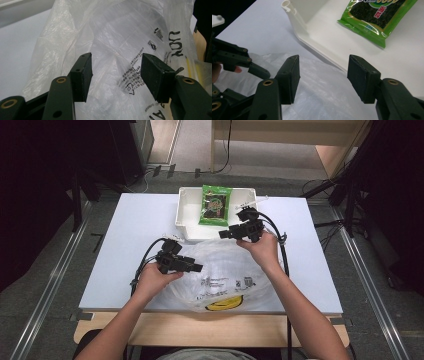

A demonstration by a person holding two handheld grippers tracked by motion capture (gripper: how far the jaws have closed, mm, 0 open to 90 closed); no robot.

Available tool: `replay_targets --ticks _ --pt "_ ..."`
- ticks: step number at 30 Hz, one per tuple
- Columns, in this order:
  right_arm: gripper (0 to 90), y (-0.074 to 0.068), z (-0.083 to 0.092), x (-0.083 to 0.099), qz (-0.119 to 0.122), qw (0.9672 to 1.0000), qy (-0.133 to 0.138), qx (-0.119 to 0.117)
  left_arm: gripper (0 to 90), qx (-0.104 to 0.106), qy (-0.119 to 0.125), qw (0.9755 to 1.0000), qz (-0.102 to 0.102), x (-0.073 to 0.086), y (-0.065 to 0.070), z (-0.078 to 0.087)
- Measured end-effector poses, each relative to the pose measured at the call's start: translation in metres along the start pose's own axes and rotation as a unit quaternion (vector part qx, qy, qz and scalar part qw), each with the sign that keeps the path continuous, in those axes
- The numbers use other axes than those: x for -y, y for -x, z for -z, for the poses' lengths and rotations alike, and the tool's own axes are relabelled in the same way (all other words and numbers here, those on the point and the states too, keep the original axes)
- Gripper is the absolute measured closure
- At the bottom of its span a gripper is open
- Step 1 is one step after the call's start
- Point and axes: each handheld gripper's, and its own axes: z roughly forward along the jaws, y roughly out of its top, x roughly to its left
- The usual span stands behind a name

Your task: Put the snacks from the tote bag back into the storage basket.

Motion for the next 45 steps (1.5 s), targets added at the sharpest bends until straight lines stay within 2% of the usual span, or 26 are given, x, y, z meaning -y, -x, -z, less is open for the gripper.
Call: replay_targets --ticks 2,4,12,14,17,19,25,27,36,45 --pt "44.2 -0.002 0.0 0.002 0.004 1.0 0.001 0.0 43.5 0.0 0.0 1.0 0.001 0.0 0.0 0.0" --pt "44.1 -0.006 0.002 0.008 0.005 0.9999 0.004 -0.01 43.4 0.0 0.0 1.0 0.001 0.0 0.0 0.0" --pt "43.9 -0.016 0.005 0.022 0.016 0.9998 0.001 -0.015 43.4 0.002 0.0 1.0 0.001 0.0 0.0 0.0" --pt "43.9 -0.02 0.007 0.029 0.019 0.9996 0.007 -0.018 43.4 0.001 -0.001 1.0 0.0 0.0 0.001 0.0" --pt "43.8 -0.023 0.006 0.035 0.022 0.9996 0.0 -0.02 43.4 0.002 -0.001 1.0 0.001 0.0 0.002 -0.001" --pt "43.8 -0.025 0.006 0.04 0.018 0.9992 0.007 -0.035 43.4 0.007 0.001 1.0 0.002 0.0 0.003 -0.001" --pt "43.9 -0.031 0.005 0.054 0.028 0.999 0.007 -0.033 43.3 0.009 -0.002 0.9999 -0.004 -0.001 0.006 -0.001" --pt "43.9 -0.033 0.003 0.058 0.034 0.9991 -0.001 -0.026 43.2 0.01 -0.003 0.9999 -0.005 -0.001 0.006 -0.002" --pt "43.4 -0.027 0.004 0.07 0.023 0.9994 -0.001 -0.027 41.9 0.013 -0.005 0.9999 -0.002 -0.001 0.006 -0.002" --pt "41.9 -0.025 0.004 0.075 0.025 0.9993 -0.004 -0.027 40.7 0.013 -0.006 0.9999 -0.002 -0.002 0.004 0.0"
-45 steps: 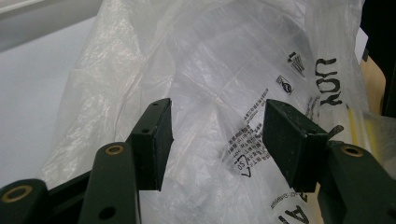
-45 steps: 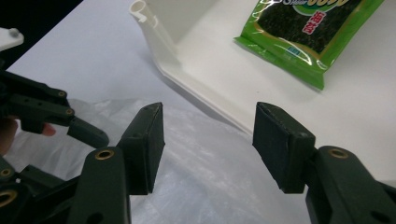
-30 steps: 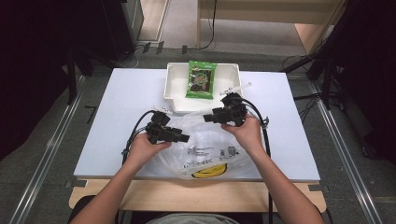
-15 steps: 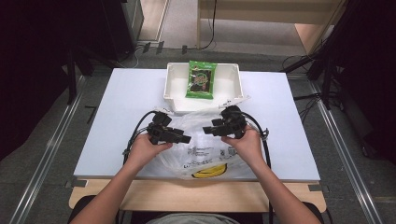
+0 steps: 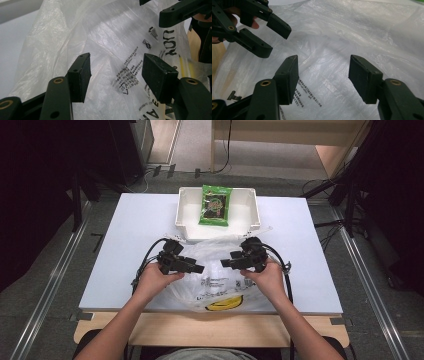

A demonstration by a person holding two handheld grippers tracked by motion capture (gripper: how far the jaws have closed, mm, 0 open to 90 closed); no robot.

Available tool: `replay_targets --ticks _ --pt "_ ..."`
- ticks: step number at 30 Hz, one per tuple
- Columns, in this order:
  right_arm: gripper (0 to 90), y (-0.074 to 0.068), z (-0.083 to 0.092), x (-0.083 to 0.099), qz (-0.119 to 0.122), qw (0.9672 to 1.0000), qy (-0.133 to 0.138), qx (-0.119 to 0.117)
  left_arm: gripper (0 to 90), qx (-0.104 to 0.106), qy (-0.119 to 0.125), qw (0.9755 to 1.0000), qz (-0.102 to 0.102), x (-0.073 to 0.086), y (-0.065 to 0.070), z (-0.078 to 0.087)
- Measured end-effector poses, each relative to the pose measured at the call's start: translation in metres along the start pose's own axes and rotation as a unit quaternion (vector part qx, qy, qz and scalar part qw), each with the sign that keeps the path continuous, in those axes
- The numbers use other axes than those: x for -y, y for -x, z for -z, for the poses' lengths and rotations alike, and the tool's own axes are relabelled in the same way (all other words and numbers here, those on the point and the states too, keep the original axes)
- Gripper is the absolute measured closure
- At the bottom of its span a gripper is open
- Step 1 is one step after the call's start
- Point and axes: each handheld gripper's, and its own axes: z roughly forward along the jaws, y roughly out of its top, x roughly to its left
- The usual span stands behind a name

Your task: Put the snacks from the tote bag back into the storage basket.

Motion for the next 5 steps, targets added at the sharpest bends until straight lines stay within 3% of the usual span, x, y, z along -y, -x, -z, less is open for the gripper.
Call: replay_targets --ticks 5 --pt "39.7 0.0007 0.0011 0.0001 0.004 0.9999 0.004 -0.011 40.0 0.0 0.0 1.0 -0.001 -0.0004 0.0005 0.0012"
